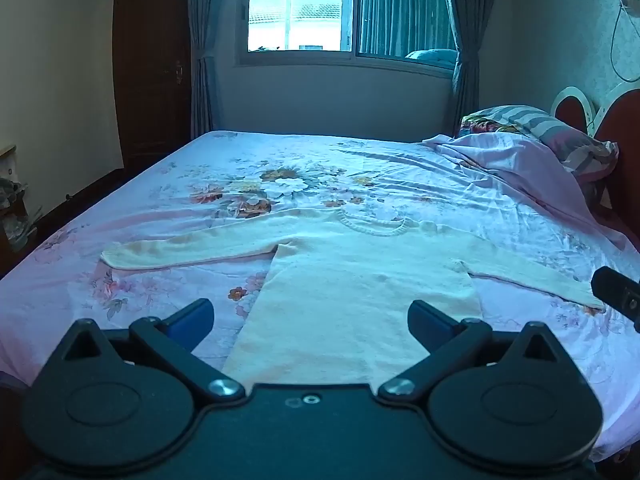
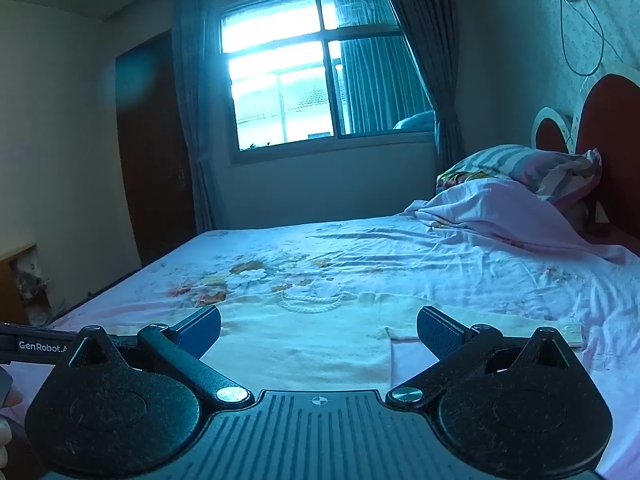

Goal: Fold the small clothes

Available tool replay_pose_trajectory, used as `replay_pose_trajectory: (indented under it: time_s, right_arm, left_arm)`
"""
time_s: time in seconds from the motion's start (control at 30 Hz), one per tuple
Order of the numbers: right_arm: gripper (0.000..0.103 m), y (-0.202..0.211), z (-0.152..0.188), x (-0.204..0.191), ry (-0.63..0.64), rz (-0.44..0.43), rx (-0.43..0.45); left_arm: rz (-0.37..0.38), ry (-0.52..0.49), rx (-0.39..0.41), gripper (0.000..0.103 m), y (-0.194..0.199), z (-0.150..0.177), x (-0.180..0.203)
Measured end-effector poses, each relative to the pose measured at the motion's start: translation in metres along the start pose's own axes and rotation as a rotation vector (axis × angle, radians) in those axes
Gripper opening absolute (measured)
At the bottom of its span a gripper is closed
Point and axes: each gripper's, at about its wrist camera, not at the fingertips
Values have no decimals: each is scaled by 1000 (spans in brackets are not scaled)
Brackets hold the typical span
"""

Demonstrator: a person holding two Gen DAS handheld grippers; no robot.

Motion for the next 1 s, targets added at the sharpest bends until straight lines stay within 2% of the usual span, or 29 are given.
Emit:
replay_pose_trajectory:
  time_s: [0.43, 1.0]
  right_arm:
    - [103, 1, -4, 0, -10, 13, -6]
    - [103, -6, -7, 0, -8, 15, -31]
  left_arm:
    - [-2, -1, 0, 102, -3, 1, -9]
    - [-26, -7, -15, 102, -5, 3, 6]
Point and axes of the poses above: each gripper's, at about its wrist camera, not at the fingertips, and y roughly against the way its jaws point, x to its right, z to its underside, and after that the axes turned 6 degrees about x, right-handed
